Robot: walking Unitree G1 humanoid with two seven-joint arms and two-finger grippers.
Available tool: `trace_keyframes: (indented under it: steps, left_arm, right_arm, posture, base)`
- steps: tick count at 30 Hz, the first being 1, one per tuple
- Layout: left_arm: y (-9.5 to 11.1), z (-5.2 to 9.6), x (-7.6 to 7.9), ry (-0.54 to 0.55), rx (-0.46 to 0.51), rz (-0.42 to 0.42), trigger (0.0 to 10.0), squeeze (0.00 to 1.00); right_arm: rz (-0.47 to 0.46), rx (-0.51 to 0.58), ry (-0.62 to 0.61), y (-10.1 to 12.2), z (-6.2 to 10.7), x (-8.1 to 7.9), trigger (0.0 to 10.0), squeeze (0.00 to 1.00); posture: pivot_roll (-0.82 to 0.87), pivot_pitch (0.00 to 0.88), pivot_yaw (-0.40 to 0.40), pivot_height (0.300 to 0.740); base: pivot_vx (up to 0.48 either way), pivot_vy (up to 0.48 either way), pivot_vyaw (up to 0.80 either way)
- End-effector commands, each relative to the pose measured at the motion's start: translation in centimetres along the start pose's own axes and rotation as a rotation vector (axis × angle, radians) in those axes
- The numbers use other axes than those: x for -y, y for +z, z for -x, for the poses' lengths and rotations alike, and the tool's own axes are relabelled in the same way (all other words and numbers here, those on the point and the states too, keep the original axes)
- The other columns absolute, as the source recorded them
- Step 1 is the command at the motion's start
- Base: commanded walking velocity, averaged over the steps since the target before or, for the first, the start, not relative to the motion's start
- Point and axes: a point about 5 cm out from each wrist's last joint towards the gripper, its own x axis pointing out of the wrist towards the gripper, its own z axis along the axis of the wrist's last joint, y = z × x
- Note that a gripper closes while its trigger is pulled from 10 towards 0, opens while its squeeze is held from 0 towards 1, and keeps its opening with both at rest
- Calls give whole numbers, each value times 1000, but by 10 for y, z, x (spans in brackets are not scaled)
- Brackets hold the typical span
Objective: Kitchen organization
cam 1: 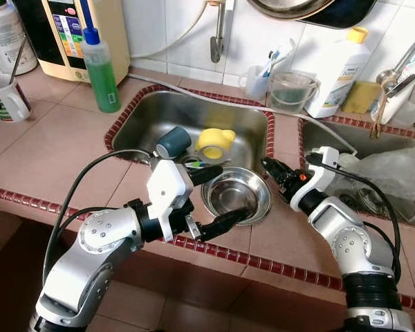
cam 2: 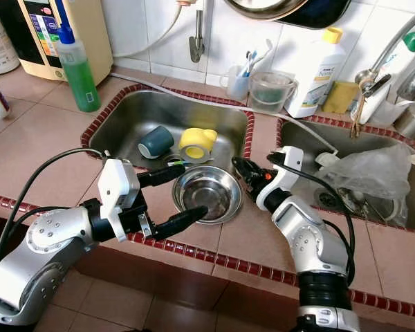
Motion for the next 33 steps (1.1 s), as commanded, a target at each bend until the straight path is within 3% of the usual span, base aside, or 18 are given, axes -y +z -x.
trace_keyframes:
  steps: [1, 26, 27, 28, 33]
  left_arm:
    - [1, -2, 4, -18, 5, -3, 10000, 0]
    - [4, -1, 3, 4, 13, -20, 10000, 0]
    - [4, -1, 3, 4, 13, -20, 10000, 0]
    - [4, -1, 3, 7, 14, -21, 10000, 0]
    - [4, -1, 2, 15, 15, -22, 10000, 0]
  right_arm:
    - [0, -7, -52, 4, -2, 7, 10000, 1000]
    - [47, -99, -43, -3, -20, 8, 10000, 1000]
    - [50, -107, -49, -3, -20, 8, 10000, 961]
    - [48, -119, -46, -4, -20, 9, 10000, 0]
    - [83, -171, -55, -11, -22, 10, 10000, 0]
  posture:
    - [82, 59, -77, 740]
    - [110, 42, -95, 740]
    - [110, 42, -95, 740]
    - [110, 44, -96, 740]
    - [110, 47, -97, 740]
  base:
    - [0, 0, 0]
    - [0, 0, 0]
    - [0, 0, 0]
    - [0, 0, 0]
    - [0, 0, 0]
